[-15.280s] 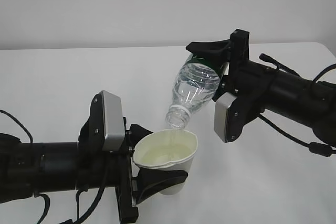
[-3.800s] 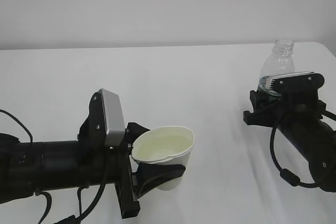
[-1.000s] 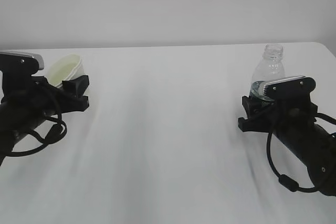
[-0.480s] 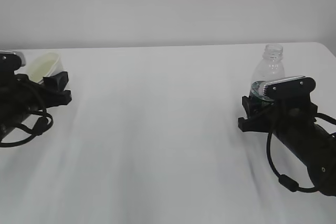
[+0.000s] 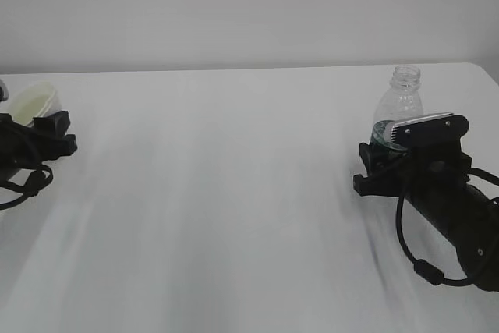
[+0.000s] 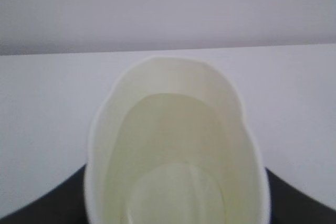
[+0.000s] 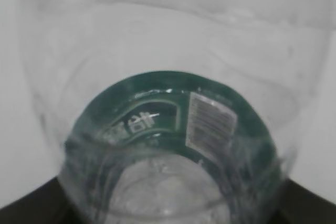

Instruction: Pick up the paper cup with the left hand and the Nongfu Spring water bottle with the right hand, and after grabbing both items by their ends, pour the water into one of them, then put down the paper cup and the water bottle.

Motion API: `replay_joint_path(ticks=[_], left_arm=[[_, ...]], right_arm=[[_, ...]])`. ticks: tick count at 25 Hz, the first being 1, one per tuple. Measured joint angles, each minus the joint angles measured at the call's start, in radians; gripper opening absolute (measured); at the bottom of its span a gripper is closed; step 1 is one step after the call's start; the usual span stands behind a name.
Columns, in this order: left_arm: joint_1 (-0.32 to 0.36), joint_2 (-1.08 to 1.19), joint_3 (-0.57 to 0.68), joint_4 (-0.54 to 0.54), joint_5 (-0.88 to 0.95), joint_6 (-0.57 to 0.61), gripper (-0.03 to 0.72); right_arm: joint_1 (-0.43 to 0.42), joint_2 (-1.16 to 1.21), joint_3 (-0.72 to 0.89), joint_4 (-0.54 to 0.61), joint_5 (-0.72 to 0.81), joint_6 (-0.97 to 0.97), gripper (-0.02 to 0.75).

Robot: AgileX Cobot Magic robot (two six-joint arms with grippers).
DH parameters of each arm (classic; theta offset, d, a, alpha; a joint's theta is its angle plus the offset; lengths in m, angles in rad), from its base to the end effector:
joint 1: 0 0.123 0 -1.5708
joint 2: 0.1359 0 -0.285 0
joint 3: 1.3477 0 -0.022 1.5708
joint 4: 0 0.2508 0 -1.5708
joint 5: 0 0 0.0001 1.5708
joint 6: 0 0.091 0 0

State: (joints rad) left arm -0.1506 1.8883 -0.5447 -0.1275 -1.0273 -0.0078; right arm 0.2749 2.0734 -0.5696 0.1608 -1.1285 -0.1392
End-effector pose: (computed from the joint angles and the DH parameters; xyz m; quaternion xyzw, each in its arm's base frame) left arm 0.3093 -0.0369 0.1265 -0.0038 0.7840 -0.0269 0.6202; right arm 0.3080 0.0732 0.0813 -0.0947 0.7962 0.0029 0.5975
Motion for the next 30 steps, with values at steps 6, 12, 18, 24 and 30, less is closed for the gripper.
replay_joint_path(ticks=[6,12,18,24,30], left_arm=[[0.0,0.065,0.0,0.006,-0.024,0.0,0.403],[0.0,0.123,0.0,0.008,-0.066,0.0,0.403],[0.0,0.166,0.0,0.008,-0.088,0.0,0.403],[0.0,0.196,0.0,0.009,-0.114,0.0,0.403],[0.0,0.2,0.0,0.009,-0.121,0.002,0.403]], right_arm=[[0.0,0.0,0.0,0.0,0.0,0.0,0.458],[0.0,0.0,0.0,0.0,0.0,0.0,0.458],[0.0,0.0,0.0,0.0,-0.002,0.0,0.458],[0.0,0.0,0.0,0.0,-0.002,0.0,0.458],[0.0,0.0,0.0,0.0,-0.002,0.0,0.458]])
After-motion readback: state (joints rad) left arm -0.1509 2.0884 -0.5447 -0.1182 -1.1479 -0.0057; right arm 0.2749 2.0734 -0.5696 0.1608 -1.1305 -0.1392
